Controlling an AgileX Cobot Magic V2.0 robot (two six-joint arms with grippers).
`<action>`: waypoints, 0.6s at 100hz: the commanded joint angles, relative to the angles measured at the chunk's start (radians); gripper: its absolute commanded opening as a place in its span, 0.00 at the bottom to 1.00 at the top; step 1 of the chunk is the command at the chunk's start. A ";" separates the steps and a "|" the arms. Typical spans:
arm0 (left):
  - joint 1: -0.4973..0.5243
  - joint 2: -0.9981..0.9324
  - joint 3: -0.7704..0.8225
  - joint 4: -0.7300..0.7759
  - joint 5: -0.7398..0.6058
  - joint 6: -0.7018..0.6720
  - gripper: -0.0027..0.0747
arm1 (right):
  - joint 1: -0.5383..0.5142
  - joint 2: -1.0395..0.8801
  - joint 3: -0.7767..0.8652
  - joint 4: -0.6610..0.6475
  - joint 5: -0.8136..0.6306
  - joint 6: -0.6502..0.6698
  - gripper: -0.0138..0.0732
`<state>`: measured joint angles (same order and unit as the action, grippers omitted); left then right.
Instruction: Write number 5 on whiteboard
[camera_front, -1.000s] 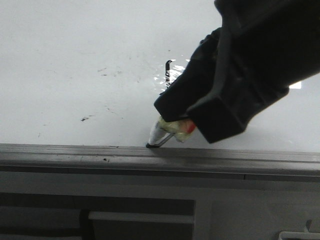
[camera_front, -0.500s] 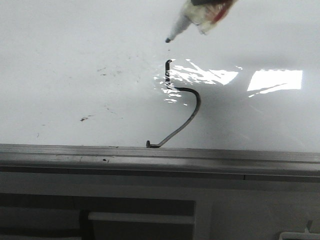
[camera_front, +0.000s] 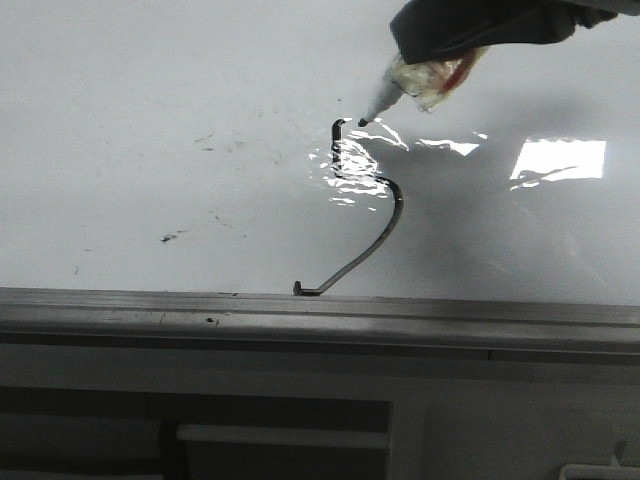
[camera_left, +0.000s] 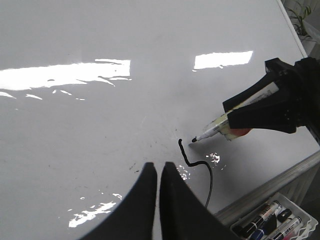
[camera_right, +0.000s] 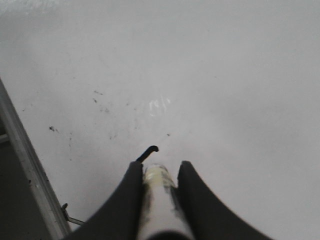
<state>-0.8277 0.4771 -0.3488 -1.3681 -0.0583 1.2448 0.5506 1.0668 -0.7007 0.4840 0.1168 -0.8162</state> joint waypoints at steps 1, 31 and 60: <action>0.002 0.006 -0.026 0.005 -0.006 -0.005 0.01 | 0.016 -0.009 -0.034 0.001 -0.072 -0.009 0.10; 0.002 0.006 -0.026 0.005 -0.006 -0.005 0.01 | 0.021 0.032 -0.034 0.001 -0.100 -0.009 0.10; 0.002 0.006 -0.026 0.005 -0.006 -0.005 0.01 | 0.021 0.071 -0.034 0.001 -0.128 -0.009 0.10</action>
<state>-0.8277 0.4771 -0.3488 -1.3681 -0.0583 1.2448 0.5763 1.1362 -0.7029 0.4866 0.0736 -0.8162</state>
